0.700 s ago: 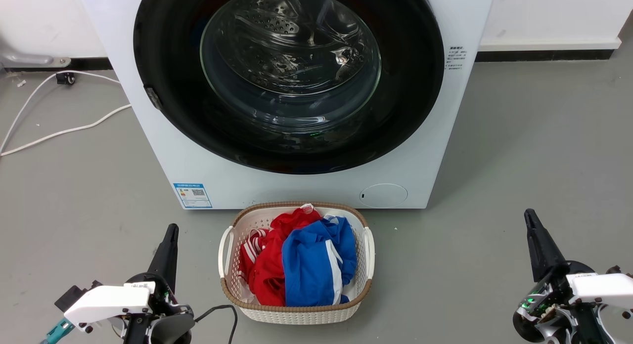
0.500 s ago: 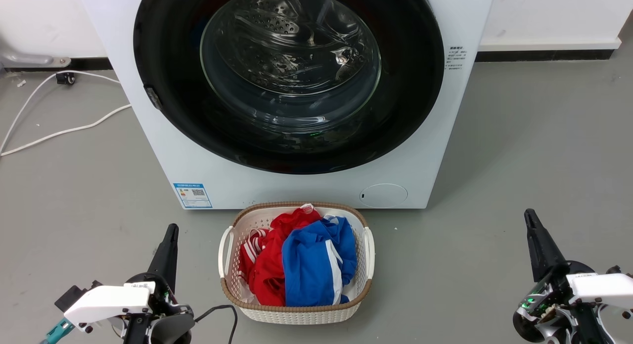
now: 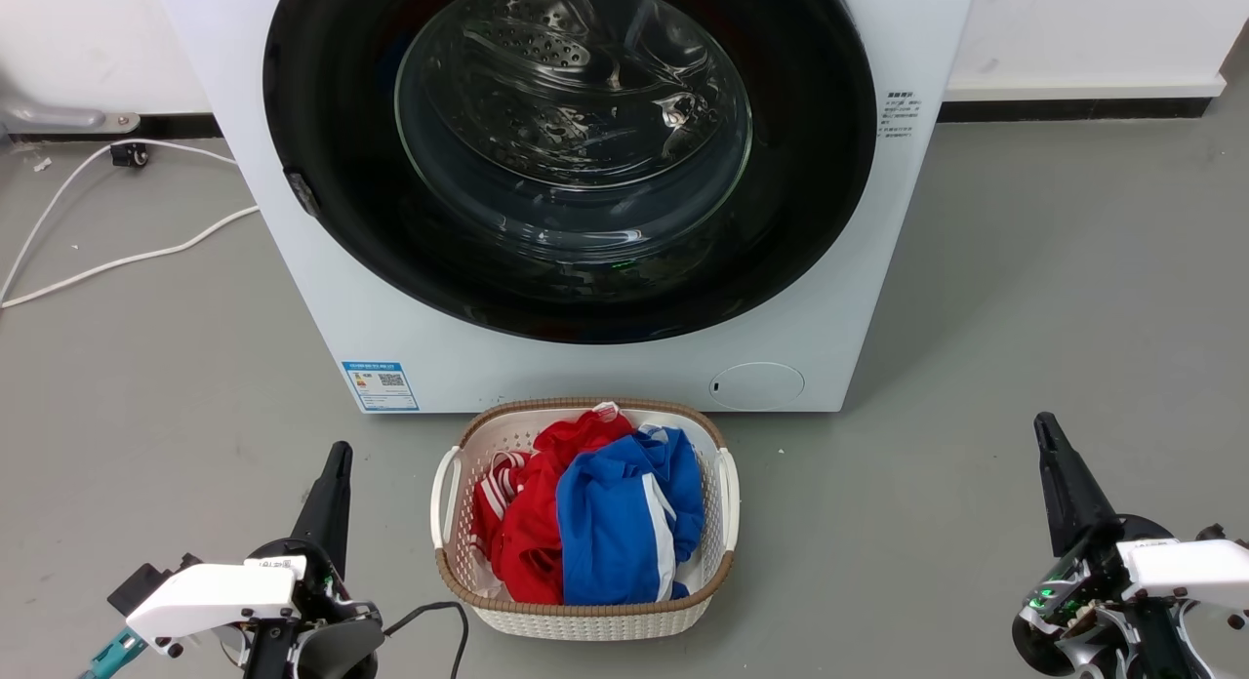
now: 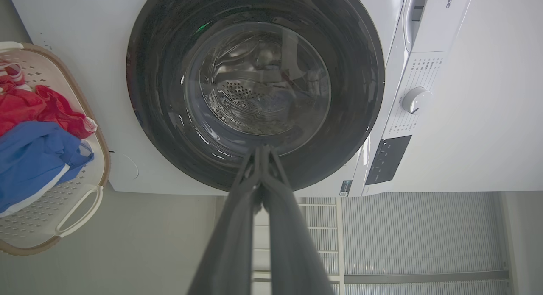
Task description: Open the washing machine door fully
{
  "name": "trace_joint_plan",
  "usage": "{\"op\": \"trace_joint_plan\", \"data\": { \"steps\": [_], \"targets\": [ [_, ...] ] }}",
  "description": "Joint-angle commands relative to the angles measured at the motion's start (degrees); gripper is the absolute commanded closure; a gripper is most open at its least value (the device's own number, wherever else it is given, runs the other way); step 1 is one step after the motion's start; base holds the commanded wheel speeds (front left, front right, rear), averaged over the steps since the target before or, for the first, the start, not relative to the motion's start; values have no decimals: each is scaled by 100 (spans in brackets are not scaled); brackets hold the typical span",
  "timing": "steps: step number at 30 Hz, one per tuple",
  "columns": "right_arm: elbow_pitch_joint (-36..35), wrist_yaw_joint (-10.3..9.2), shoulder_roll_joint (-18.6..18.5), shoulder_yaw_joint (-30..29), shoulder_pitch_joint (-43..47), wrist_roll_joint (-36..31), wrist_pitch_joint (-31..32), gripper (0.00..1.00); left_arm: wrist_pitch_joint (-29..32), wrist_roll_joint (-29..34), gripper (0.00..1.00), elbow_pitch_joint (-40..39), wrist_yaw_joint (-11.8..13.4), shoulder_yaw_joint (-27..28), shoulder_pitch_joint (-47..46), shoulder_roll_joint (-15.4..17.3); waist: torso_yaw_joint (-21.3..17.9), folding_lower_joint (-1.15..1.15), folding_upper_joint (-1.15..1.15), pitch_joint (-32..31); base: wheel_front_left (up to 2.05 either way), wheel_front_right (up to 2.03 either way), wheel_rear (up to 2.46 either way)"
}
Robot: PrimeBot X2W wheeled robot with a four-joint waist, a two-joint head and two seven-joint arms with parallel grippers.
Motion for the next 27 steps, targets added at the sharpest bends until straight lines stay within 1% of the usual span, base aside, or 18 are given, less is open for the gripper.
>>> {"op": "trace_joint_plan", "data": {
  "steps": [1,27],
  "targets": [
    [5,17,19,-8,-63,-7,25,100,14,23,100,6,-16,16,-53,-4,0,0,0,0,0,0,0],
    [6,17,23,-17,-64,-19,25,100,16,29,100,5,-16,20,-54,-7,0,0,0,0,0,0,0]
  ]
}}
